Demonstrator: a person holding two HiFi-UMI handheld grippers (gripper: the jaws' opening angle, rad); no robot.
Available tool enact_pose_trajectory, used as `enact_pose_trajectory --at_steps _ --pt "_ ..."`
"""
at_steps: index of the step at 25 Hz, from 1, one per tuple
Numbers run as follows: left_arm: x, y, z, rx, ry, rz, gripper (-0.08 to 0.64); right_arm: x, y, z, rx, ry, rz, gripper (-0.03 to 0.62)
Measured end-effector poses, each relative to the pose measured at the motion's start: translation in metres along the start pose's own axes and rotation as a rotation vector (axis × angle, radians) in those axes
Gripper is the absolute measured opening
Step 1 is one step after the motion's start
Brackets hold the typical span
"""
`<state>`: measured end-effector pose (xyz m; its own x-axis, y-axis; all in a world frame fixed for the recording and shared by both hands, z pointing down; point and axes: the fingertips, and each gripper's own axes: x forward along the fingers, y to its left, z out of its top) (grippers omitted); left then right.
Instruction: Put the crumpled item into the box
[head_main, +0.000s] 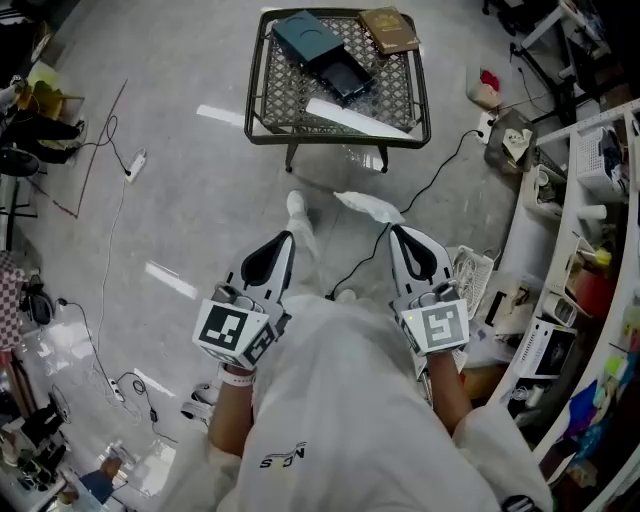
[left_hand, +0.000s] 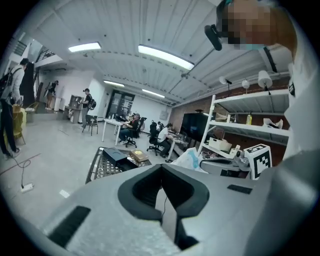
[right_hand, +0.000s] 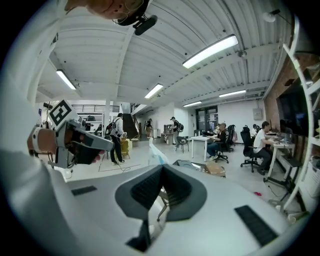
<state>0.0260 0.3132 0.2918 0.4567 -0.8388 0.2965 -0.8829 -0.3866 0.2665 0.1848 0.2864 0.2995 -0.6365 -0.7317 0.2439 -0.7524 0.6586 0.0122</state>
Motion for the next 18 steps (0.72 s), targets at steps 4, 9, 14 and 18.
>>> enact_pose_trajectory --at_steps 4,9,14,18 --pt "0.047 0.07 0.024 -0.022 0.009 -0.016 0.021 0.072 -0.024 0.021 -0.007 0.001 -0.033 0.014" --pt "0.105 0.148 0.069 -0.056 0.035 -0.098 0.021 0.161 -0.055 0.053 0.004 0.012 -0.085 0.014" --pt "0.153 0.221 0.103 -0.039 0.079 -0.15 0.021 0.246 -0.076 0.078 0.008 0.037 -0.138 0.014" --pt "0.179 0.249 0.129 -0.029 0.064 -0.187 0.021 0.283 -0.086 0.095 0.019 0.027 -0.177 0.014"
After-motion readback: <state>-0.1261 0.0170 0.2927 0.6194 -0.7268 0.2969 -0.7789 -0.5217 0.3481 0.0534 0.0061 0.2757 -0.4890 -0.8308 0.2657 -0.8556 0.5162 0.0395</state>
